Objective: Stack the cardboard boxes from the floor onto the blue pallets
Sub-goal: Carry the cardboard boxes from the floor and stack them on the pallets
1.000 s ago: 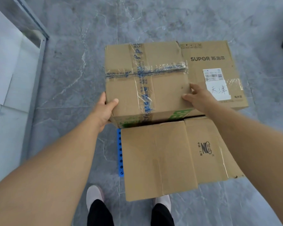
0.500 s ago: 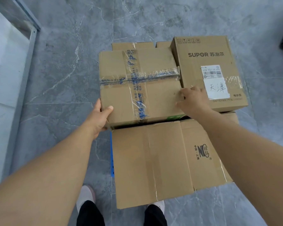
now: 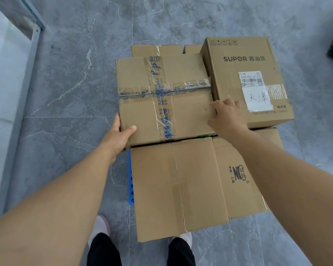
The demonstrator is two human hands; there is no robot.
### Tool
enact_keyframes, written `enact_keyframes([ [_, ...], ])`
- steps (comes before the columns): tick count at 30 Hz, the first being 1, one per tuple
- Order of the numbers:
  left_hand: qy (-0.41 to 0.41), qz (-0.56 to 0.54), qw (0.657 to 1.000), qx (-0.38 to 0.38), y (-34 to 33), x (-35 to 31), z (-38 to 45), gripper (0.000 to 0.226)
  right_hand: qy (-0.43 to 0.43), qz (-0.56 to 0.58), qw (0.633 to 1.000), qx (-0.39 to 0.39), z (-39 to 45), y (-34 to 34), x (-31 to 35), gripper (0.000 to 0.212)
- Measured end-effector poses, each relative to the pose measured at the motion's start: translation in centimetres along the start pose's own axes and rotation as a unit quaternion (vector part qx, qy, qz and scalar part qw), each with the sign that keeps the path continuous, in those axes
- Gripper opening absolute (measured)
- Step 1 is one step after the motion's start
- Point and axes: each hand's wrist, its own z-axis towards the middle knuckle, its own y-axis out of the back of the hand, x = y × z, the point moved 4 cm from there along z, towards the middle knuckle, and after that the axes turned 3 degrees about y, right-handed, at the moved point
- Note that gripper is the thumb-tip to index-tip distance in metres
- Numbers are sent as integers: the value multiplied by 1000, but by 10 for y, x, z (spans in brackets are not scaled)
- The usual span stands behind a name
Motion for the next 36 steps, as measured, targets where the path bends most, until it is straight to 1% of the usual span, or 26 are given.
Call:
enact_keyframes([
  [1, 2, 13, 1000, -7, 1, -1, -2, 75, 0, 8, 1000, -7, -3, 1, -1, 44],
  [3, 3, 37, 999, -23, 3, -5, -10, 81, 0, 14, 1000, -11, -10, 5, -2, 44],
  [8, -13, 67, 996, -60, 1, -22, -53, 80, 10, 28, 999, 22, -44, 20, 8, 53],
  [11, -18, 84, 994, -64, -5, -30, -93, 79, 25, 34, 998, 46, -73, 32, 19, 53],
  [14, -15, 72, 995, -63, -13, -35, -137, 79, 44, 40, 995, 74, -106, 47, 33, 50],
  [17, 1, 72, 995, -69, -16, -35, -184, 80, 65, 53, 991, 104, -145, 62, 48, 43],
  [23, 6, 77, 989, -128, -4, -35, -282, 78, 99, 75, 983, 136, -216, 92, 68, 40],
  [29, 13, 75, 983, -168, 4, -6, -373, 74, 151, 82, 971, 166, -296, 110, 94, 40],
  [33, 15, 38, 979, -197, 11, 30, -435, 74, 186, 51, 965, 177, -360, 113, 107, 38],
  [36, 13, 1, 974, -225, 17, 62, -485, 75, 209, 28, 960, 186, -409, 111, 114, 41],
])
